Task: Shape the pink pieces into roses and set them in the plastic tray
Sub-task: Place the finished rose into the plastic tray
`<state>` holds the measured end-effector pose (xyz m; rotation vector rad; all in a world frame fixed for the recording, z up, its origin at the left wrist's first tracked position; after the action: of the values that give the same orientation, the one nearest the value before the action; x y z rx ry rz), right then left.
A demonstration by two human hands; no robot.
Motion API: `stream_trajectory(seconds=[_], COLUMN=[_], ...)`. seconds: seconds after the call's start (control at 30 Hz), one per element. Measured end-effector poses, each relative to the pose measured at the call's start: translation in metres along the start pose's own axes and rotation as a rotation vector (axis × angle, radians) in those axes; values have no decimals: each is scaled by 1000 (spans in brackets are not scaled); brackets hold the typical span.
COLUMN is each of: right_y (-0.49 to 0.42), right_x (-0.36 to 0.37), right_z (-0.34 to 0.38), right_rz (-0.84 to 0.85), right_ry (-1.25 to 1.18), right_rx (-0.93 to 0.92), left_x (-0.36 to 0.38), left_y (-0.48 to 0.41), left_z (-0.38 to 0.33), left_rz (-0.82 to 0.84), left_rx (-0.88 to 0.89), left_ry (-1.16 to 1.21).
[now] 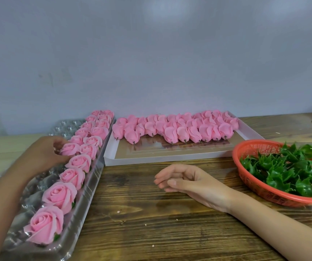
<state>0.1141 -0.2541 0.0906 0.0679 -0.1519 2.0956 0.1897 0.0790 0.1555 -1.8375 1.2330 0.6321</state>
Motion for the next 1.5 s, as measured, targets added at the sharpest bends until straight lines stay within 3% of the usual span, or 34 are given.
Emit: stream_trajectory(seconds=[0.47,0.9,1.03,1.13,1.27,1.37,1.5], right_y=[0,0,0,0,-1,0,-2], right_x=[-1,-2,-2,-2,-3,-4,-5], right_z=[-1,-2,-3,-2,-4,-4,-5], right_rz=[-15,-21,-30,-28,-26,-23,-60], right_ry=[2,31,25,27,30,29,-3], right_rx=[7,6,9,5,2,0,-3], left_x=[5,0,-4,-31,-75,-63,4], left_y=[0,0,2,-4,26,72,139], left_z=[4,11,9,-15,-103,-174,-226], left_rz=[0,-30,30,-86,-288,-151,82], left_rx=[-31,-119,-140,-21,303,406,561], left_ry=[-71,4,-40,-58,106,262,-25])
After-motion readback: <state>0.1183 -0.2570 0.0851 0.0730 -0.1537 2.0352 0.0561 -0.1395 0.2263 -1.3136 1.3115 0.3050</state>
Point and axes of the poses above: each hand's wrist, its own y-axis away from the middle knuckle, its own x-axis out of the palm, z = x × y, the point moved 8 cm from there along -y, towards the middle knuckle, and after that the axes turned 9 degrees about -z, right-handed, at the moved point
